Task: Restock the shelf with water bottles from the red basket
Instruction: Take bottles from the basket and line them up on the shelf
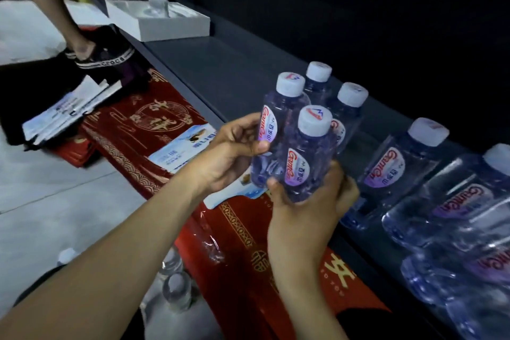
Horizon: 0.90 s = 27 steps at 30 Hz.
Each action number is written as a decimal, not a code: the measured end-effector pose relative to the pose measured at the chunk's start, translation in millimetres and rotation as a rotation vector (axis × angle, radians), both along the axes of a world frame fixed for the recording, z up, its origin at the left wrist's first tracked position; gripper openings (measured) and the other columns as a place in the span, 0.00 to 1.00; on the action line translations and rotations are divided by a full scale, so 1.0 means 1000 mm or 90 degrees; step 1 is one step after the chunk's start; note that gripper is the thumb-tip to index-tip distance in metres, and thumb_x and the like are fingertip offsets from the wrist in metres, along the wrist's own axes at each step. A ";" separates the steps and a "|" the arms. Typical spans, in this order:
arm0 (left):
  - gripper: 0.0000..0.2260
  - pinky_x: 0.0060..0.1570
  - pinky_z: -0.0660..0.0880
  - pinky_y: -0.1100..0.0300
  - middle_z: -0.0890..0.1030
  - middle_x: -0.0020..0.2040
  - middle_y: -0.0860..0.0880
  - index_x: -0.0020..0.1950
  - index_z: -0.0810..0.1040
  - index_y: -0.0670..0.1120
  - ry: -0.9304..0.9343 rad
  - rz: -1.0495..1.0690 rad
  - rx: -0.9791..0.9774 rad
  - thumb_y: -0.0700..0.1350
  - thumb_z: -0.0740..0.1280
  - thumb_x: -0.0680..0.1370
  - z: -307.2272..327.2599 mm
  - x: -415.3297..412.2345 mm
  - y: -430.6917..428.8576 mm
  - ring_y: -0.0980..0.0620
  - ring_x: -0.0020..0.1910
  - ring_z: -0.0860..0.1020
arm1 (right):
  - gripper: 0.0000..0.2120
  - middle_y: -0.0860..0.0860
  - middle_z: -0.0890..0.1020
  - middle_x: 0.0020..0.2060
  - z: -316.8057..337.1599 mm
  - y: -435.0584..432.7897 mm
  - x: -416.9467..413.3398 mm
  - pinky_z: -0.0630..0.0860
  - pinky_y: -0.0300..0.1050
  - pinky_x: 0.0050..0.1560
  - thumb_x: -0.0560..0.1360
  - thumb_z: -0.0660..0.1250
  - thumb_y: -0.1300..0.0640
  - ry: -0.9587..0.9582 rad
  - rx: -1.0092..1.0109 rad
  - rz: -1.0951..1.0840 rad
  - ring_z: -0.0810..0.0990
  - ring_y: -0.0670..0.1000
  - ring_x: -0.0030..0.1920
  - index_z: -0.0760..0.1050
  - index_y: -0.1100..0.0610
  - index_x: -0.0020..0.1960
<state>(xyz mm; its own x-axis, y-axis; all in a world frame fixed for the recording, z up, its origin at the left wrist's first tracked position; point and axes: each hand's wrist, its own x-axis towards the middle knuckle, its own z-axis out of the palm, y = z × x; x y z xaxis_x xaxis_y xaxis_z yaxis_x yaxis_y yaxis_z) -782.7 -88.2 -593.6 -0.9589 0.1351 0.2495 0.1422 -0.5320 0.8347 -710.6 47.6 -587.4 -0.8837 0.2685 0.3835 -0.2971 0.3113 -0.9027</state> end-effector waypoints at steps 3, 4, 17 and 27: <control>0.30 0.62 0.74 0.51 0.80 0.55 0.39 0.69 0.67 0.29 0.005 -0.001 -0.018 0.32 0.72 0.69 0.001 -0.003 0.000 0.44 0.56 0.78 | 0.37 0.46 0.66 0.63 0.001 0.005 -0.002 0.66 0.17 0.54 0.67 0.78 0.62 0.004 -0.032 0.007 0.72 0.43 0.62 0.66 0.52 0.71; 0.28 0.61 0.74 0.51 0.80 0.55 0.39 0.69 0.66 0.29 0.002 0.003 -0.025 0.29 0.68 0.70 0.001 -0.004 0.001 0.43 0.57 0.78 | 0.37 0.47 0.67 0.63 0.001 0.005 -0.002 0.66 0.18 0.54 0.67 0.78 0.62 0.010 -0.035 0.009 0.72 0.42 0.62 0.65 0.52 0.72; 0.33 0.69 0.67 0.45 0.77 0.61 0.36 0.70 0.67 0.31 0.031 -0.055 0.008 0.36 0.75 0.69 0.003 -0.020 0.005 0.38 0.64 0.72 | 0.41 0.48 0.70 0.70 -0.004 0.001 -0.022 0.74 0.41 0.65 0.69 0.76 0.61 0.033 -0.059 0.029 0.70 0.45 0.69 0.60 0.48 0.76; 0.25 0.62 0.74 0.54 0.75 0.62 0.35 0.68 0.68 0.31 0.073 -0.028 -0.019 0.29 0.65 0.71 0.008 -0.044 0.018 0.41 0.61 0.75 | 0.43 0.45 0.72 0.68 -0.002 0.009 -0.056 0.73 0.42 0.66 0.71 0.75 0.59 0.007 -0.086 0.015 0.73 0.41 0.64 0.55 0.46 0.77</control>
<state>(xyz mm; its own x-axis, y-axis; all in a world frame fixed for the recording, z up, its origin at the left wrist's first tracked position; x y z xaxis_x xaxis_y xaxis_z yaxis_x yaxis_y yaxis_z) -826.7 -70.2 -586.0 -0.9174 0.1857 0.3520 0.2142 -0.5152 0.8299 -766.2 56.9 -589.7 -0.8859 0.2979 0.3556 -0.3134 0.1809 -0.9322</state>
